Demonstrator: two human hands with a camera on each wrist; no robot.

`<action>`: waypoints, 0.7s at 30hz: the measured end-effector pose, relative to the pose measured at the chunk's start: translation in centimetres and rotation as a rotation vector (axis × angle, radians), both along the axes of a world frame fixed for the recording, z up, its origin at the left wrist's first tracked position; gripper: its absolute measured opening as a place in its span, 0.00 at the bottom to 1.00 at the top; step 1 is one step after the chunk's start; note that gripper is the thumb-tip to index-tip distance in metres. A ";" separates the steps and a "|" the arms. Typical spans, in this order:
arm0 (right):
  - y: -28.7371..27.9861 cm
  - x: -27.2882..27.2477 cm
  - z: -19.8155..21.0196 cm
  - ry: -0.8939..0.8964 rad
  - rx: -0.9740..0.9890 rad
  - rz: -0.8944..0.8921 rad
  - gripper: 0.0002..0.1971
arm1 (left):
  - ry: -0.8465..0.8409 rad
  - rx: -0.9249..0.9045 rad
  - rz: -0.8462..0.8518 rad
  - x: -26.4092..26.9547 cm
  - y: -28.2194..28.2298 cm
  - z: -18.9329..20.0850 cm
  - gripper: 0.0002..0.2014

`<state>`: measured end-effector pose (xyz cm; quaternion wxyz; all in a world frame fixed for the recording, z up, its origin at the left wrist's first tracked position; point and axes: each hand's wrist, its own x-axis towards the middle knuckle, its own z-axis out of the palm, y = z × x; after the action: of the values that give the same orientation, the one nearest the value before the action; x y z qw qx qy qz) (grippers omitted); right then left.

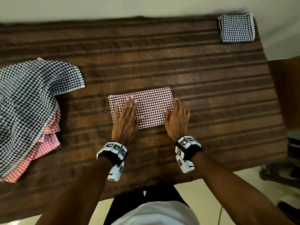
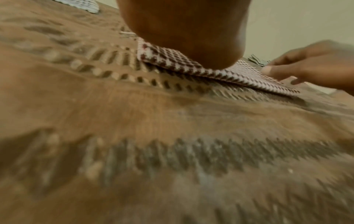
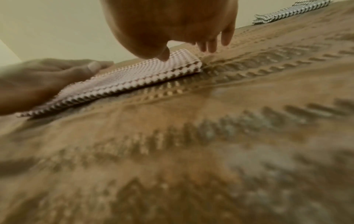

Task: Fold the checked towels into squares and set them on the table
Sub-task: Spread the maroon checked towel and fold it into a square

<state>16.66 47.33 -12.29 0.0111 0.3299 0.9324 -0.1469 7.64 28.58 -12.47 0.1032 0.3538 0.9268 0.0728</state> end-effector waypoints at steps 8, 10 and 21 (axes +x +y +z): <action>1.1 -2.5 1.5 0.027 -0.335 -0.336 0.24 | 0.023 -0.191 -0.109 0.2 0.9 -0.2 0.33; 1.7 -3.0 2.2 0.035 -0.374 -0.339 0.16 | 0.034 -0.215 -0.119 0.2 1.0 0.1 0.33; -8.0 -6.1 7.3 0.113 -0.266 0.076 0.12 | -0.258 0.303 0.409 -2.9 0.2 5.9 0.23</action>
<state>10.60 39.30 -5.01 0.0079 0.2810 0.9158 -0.2870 4.75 28.82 -6.57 0.1493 0.1585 0.9367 0.2742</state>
